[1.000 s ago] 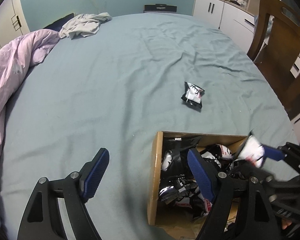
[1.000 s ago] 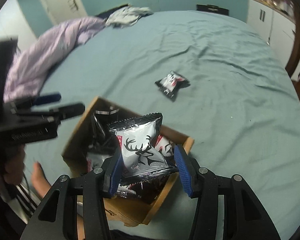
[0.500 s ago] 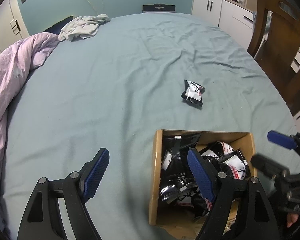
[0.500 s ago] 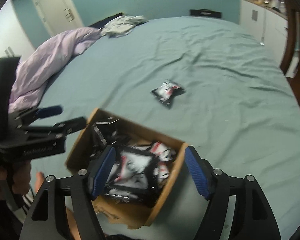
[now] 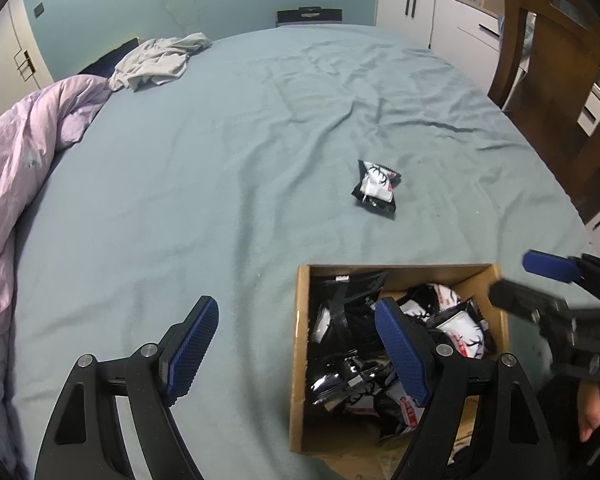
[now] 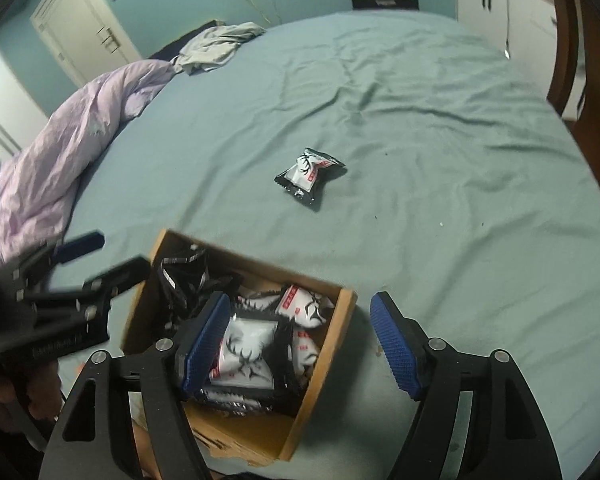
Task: Organize snacks
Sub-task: 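Grasp the last white-and-black packet from the bed with the right gripper, then carry the packet over the box and release it with the right gripper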
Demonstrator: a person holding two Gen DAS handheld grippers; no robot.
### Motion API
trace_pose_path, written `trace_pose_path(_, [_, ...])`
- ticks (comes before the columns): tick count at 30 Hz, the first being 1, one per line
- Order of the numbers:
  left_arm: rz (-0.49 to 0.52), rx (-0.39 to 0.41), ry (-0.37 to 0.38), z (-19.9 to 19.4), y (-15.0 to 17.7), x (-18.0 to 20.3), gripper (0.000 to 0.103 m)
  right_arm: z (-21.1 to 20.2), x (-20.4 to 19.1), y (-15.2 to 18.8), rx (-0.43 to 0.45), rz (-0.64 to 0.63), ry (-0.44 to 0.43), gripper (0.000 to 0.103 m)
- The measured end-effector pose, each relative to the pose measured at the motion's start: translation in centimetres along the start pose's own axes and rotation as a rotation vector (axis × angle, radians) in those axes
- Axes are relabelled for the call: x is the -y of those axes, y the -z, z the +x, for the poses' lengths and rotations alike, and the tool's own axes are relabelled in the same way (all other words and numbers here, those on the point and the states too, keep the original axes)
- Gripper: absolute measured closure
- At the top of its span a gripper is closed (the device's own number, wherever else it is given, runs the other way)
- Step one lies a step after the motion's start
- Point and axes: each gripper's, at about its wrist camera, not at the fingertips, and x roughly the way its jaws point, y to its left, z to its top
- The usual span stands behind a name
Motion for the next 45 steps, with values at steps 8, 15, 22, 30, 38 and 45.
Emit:
trace_pose_path(8, [-0.030, -0.028, 0.078, 0.0, -0.3, -1.1, 0.021, 5.7, 1.5, -7.1, -0.182, 0.199, 0.013, 0.031])
trace_pose_path(15, [-0.070, -0.034, 0.116, -0.2, -0.8, -3.0, 0.021, 12.3, 1.9, -12.3, -0.291, 0.412, 0.012, 0.031])
trace_pose_path(22, [-0.096, -0.040, 0.137, 0.1, -0.8, -4.0, 0.021, 17.4, 0.6, -14.7, -0.330, 0.429, 0.153, 0.031])
trace_pose_path(30, [-0.096, -0.042, 0.150, 0.1, -0.8, -4.4, 0.021, 19.1, -0.4, -13.2, -0.295, 0.360, 0.246, 0.070])
trace_pose_path(38, [-0.057, -0.051, 0.123, -0.1, -0.6, -3.3, 0.021, 13.7, -1.7, -11.0, -0.210, 0.208, 0.138, 0.070])
trace_pose_path(45, [-0.004, 0.024, 0.044, -1.8, 0.0, -2.5, 0.021, 6.7, -2.0, -7.5, -0.153, 0.100, 0.061, 0.070])
